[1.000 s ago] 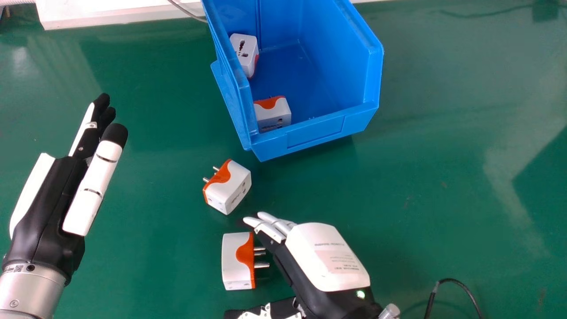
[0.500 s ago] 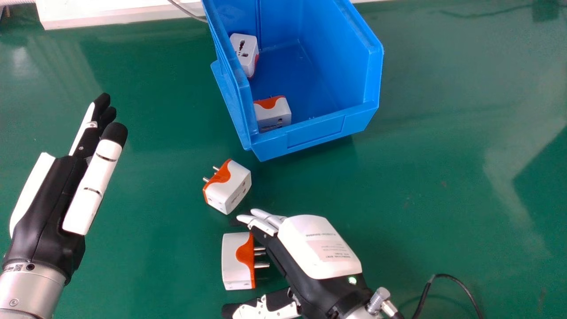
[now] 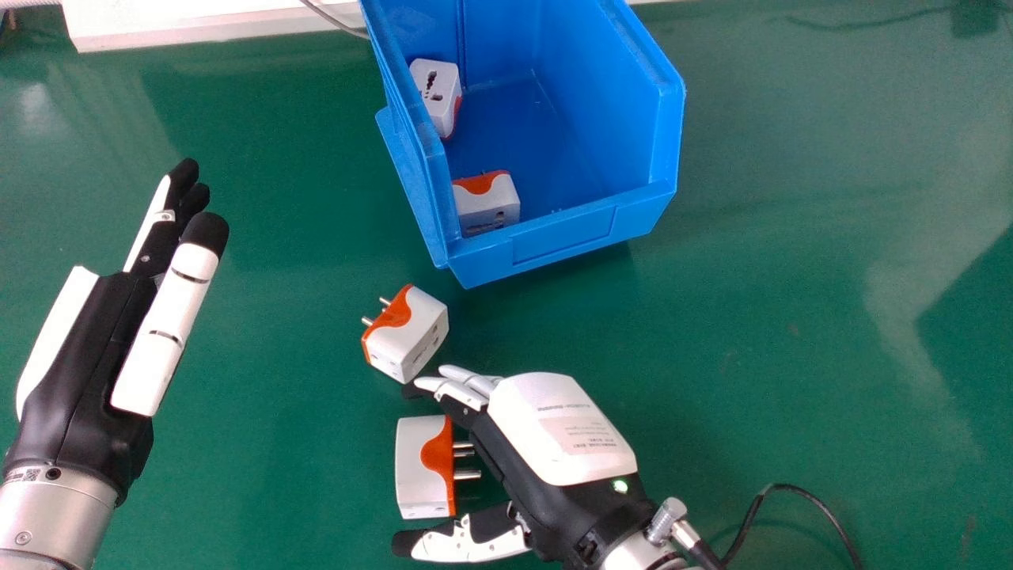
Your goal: Pick all objects and put in blue box
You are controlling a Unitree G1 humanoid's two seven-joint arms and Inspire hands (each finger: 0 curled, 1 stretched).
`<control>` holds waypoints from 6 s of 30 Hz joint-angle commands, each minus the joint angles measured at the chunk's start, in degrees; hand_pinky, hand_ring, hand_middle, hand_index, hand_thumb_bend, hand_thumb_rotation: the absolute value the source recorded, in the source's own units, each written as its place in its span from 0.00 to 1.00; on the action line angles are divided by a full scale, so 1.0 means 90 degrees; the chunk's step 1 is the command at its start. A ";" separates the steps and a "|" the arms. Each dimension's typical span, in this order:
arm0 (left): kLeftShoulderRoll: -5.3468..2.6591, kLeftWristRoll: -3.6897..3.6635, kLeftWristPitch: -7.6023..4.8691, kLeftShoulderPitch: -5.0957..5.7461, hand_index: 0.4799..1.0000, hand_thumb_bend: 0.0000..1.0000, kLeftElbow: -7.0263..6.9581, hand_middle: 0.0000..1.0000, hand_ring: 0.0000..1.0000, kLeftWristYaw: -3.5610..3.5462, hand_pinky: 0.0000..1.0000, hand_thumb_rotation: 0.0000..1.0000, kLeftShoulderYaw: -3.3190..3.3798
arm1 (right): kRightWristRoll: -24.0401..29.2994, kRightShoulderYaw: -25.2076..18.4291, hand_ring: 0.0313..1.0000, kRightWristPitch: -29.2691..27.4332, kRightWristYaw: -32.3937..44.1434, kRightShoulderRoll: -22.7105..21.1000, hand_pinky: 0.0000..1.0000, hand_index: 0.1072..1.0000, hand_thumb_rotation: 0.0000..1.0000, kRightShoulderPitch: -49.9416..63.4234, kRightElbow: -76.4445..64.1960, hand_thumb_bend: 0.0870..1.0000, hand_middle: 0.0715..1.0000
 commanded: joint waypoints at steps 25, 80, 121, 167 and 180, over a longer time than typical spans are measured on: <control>0.0095 -0.0047 0.0106 -0.0063 1.00 0.51 -0.0258 1.00 1.00 -0.0041 1.00 1.00 0.0129 | 0.0235 -0.0090 0.85 0.0775 0.1491 0.0027 0.73 0.83 0.42 -0.0367 -0.0274 0.29 0.89; 0.0020 0.0396 0.0543 -0.0367 1.00 0.55 -0.0396 1.00 1.00 0.0211 1.00 1.00 -0.0267 | -0.0635 -0.0124 0.82 0.0565 0.1075 -0.0668 0.72 0.84 0.23 -0.0202 -0.0180 0.22 0.88; -0.0031 0.0932 0.1182 -0.0555 1.00 0.60 -0.0889 1.00 1.00 0.0320 1.00 1.00 -0.0593 | -0.2092 0.0162 0.70 0.1145 0.2048 -0.0495 0.61 0.70 0.28 -0.0692 -0.0296 0.28 0.75; 0.0008 0.0860 0.1069 -0.0600 1.00 0.58 -0.0811 1.00 1.00 0.0257 1.00 1.00 -0.0514 | -0.2147 0.0228 0.32 0.1369 0.1153 -0.0409 0.28 0.44 0.01 -0.0731 0.0096 0.47 0.41; 0.0018 0.0855 0.0995 -0.0598 1.00 0.59 -0.0768 1.00 1.00 0.0242 1.00 1.00 -0.0495 | -0.1661 -0.0030 0.33 0.1571 0.1385 -0.0239 0.29 0.45 0.00 -0.0512 -0.0278 0.47 0.39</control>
